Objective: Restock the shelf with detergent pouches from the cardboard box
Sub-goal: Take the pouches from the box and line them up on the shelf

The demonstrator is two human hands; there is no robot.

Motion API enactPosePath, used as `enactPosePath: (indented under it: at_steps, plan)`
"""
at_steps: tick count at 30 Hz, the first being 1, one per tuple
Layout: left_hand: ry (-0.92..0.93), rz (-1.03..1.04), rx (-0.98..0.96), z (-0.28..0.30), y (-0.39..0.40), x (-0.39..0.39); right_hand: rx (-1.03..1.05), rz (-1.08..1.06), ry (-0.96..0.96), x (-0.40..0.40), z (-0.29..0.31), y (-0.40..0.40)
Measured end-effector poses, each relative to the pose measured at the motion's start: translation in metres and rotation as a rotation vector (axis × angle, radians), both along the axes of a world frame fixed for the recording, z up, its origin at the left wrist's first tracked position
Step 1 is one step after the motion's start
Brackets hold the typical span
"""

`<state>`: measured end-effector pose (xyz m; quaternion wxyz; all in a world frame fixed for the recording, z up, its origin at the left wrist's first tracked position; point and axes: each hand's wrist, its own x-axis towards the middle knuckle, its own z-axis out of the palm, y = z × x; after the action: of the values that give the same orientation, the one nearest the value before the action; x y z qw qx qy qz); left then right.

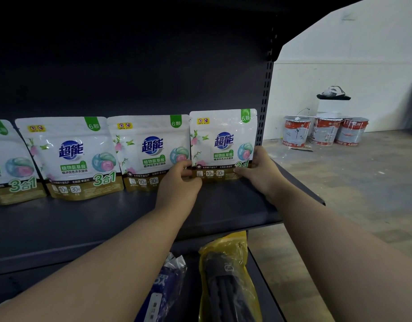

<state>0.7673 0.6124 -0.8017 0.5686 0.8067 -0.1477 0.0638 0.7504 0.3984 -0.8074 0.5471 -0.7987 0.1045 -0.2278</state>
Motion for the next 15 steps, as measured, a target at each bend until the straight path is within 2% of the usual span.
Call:
enactPosePath:
  at_steps: [15]
  plan:
    - [0.006,-0.010,-0.007,-0.0018,0.0011,0.0017,0.039,-0.033,-0.009,-0.0036,0.0031,0.0036]
